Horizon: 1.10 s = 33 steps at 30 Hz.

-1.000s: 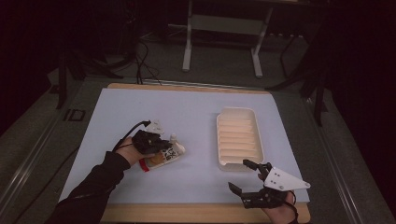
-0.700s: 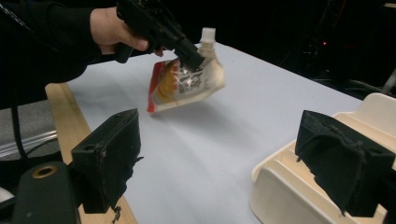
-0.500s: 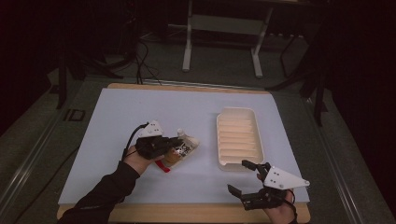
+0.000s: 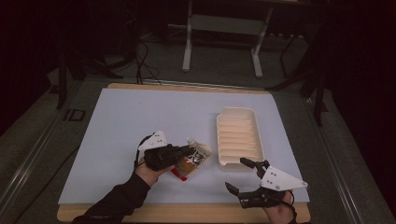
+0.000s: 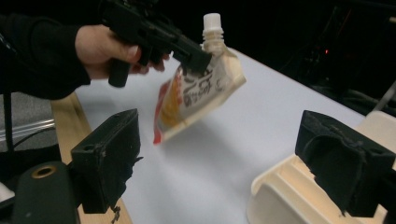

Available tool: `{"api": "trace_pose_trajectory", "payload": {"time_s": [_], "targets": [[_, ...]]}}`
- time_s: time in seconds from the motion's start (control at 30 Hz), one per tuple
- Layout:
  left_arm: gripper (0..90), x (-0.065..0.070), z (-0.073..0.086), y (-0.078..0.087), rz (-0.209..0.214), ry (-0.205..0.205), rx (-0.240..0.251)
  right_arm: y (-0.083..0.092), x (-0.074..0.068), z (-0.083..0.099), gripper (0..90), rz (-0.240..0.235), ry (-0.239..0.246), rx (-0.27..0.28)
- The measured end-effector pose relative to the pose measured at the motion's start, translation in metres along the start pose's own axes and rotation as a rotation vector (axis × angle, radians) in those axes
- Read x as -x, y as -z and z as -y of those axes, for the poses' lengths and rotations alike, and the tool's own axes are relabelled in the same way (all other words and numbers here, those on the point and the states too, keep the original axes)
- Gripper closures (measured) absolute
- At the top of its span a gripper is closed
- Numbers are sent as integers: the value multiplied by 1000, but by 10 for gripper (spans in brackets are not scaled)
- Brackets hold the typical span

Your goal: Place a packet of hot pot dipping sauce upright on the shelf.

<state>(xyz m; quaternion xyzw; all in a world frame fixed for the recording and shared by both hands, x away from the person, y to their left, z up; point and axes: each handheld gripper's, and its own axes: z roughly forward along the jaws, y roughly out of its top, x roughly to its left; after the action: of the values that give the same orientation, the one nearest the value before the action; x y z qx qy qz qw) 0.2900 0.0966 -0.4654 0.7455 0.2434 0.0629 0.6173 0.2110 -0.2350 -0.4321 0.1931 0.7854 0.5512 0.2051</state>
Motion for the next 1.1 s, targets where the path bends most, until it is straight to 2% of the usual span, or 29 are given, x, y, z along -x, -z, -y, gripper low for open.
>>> {"api": "trace_pose_trajectory", "payload": {"time_s": [0.03,0.07,0.1,0.17,0.27,0.3,0.33,0.43,0.5,0.6,0.63,0.67,0.7,0.77,0.8,0.83,0.87,0.9,0.97,1.03,1.1], "targets": [[875,2,0,-1,7,4,13,-1,0,-1,143,-5,15,8],[875,2,0,-1,7,4,13,-3,0,-3,146,-11,-3,-6],[875,6,1,-2,17,-6,50,-5,1,-5,159,-19,-29,-19],[875,8,0,-3,28,-2,76,-7,3,-7,168,-27,-73,-31],[875,11,-1,-4,37,12,129,-10,8,-12,128,-45,-145,-2],[875,12,-2,-4,40,5,142,-11,9,-14,108,-69,-158,8],[875,13,-3,-4,39,4,153,-11,10,-17,106,-91,-162,17],[874,14,-5,-5,43,18,173,-18,10,-24,107,-95,-177,21],[874,15,-5,-7,59,23,184,-22,11,-27,137,-78,-176,27],[874,16,-5,-8,54,14,189,-30,15,-31,167,-75,-180,30],[874,16,-5,-8,68,14,196,-34,17,-33,174,-67,-185,32],[874,17,-4,-8,75,14,206,-35,18,-33,223,-66,-191,34],[874,16,-4,-8,84,15,214,-38,20,-34,275,-87,-200,28],[874,16,-4,-9,88,13,227,-43,20,-35,345,-83,-189,23],[874,16,-3,-9,96,9,239,-45,21,-36,393,-101,-190,12],[873,16,-3,-10,98,-2,249,-48,20,-36,403,-99,-187,8],[873,17,-3,-10,99,-4,254,-49,19,-37,472,-91,-180,7],[872,17,-3,-10,105,-9,260,-50,19,-37,507,-107,-184,5],[872,17,-3,-10,102,-18,268,-52,18,-39,523,-119,-197,14],[872,19,-2,-10,97,-31,284,-52,18,-41,538,-120,-189,13],[872,18,-2,-10,105,-20,287,-52,18,-42,564,-125,-196,21]]}}
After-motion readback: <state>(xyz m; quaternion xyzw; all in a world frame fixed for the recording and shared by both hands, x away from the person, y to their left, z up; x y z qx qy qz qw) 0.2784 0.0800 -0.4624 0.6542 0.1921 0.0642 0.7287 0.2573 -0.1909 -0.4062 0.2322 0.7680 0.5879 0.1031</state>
